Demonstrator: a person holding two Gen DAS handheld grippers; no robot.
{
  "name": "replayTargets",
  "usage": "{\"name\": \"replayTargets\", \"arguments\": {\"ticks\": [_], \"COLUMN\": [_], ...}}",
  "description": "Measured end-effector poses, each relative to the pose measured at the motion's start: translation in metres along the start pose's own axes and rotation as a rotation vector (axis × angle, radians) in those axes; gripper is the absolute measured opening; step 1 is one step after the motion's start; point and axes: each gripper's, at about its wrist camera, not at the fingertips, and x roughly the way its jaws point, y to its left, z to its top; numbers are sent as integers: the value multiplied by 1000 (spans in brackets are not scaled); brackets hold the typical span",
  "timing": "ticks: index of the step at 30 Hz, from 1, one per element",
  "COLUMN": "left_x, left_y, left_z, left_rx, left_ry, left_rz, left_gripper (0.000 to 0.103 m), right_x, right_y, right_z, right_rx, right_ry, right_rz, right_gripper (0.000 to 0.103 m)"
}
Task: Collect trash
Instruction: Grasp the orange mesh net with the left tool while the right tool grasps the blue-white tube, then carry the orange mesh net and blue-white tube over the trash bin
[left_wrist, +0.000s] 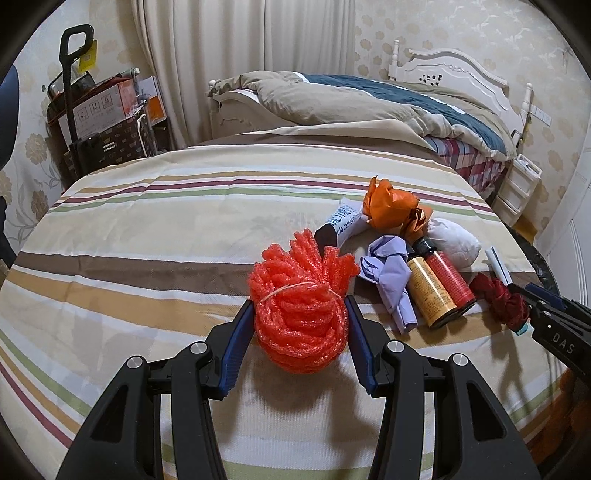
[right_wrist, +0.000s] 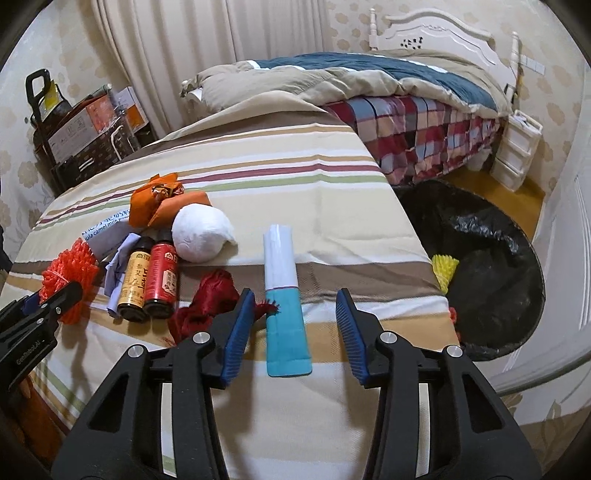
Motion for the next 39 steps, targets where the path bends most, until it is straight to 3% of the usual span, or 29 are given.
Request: {"name": "replayTargets", "arguments": {"ticks": [3, 11, 21, 32, 39], "left_x": [0, -2, -5, -6, -8], "left_y": [0, 6, 7, 7, 8], "left_z": [0, -2, -4, -4, -4], "left_rx": [0, -19, -23, -20, -20], "left_ry": [-1, -1, -5, -7, -10], "left_rz": [1, 1, 6, 7, 1], "left_gripper": [50, 50, 50, 50, 50], "right_x": [0, 4, -3, 6, 2], "right_y": [1, 2, -15, -2, -2], "right_z": [1, 3, 0, 2, 1], "right_rx": [-5, -16, 21, -29, -25], "right_ry": [0, 13, 1, 18, 8], "right_rz": [3, 15, 5, 12, 15], "right_gripper": [44, 25, 25, 25, 20]}}
